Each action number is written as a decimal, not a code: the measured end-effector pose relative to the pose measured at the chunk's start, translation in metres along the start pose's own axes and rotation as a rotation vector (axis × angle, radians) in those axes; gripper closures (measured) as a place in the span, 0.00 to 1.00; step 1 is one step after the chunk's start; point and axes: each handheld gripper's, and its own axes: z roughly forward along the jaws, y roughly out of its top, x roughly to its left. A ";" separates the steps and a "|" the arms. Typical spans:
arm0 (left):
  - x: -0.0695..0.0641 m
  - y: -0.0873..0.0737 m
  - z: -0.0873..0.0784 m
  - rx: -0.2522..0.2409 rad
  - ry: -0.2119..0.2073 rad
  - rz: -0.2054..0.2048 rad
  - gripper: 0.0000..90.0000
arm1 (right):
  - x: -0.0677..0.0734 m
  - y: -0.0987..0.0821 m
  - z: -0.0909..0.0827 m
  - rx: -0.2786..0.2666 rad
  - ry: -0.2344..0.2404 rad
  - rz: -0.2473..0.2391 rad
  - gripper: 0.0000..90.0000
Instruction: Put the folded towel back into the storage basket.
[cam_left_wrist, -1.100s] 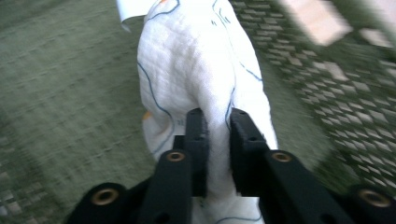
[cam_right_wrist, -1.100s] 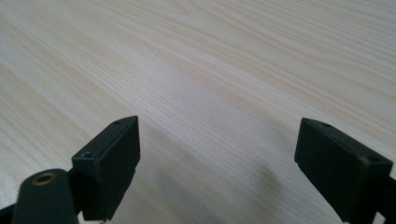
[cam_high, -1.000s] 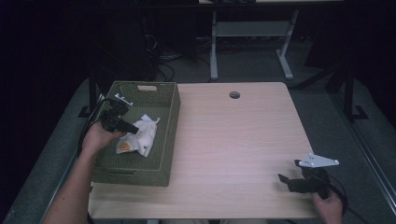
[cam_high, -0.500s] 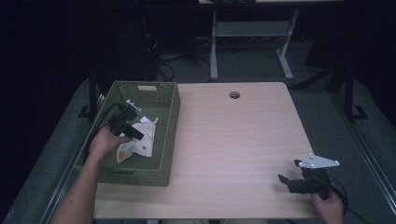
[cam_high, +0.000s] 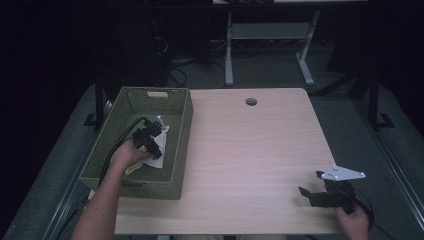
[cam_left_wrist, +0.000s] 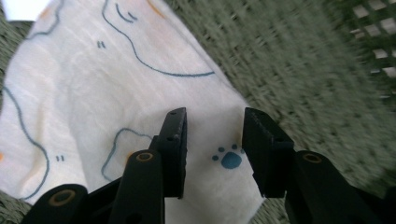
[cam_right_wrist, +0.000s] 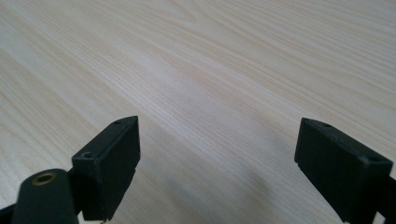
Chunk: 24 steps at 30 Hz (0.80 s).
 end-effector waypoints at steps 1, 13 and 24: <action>0.000 0.000 0.000 0.000 0.000 0.000 0.66 | 0.000 0.000 0.000 0.000 0.000 0.000 0.15; 0.002 -0.001 -0.005 -0.052 0.027 -0.003 0.99 | -0.001 0.000 -0.003 -0.008 -0.004 0.007 0.15; -0.005 -0.015 -0.032 -0.123 -0.193 0.050 0.82 | 0.003 0.001 0.000 -0.003 0.001 -0.007 0.15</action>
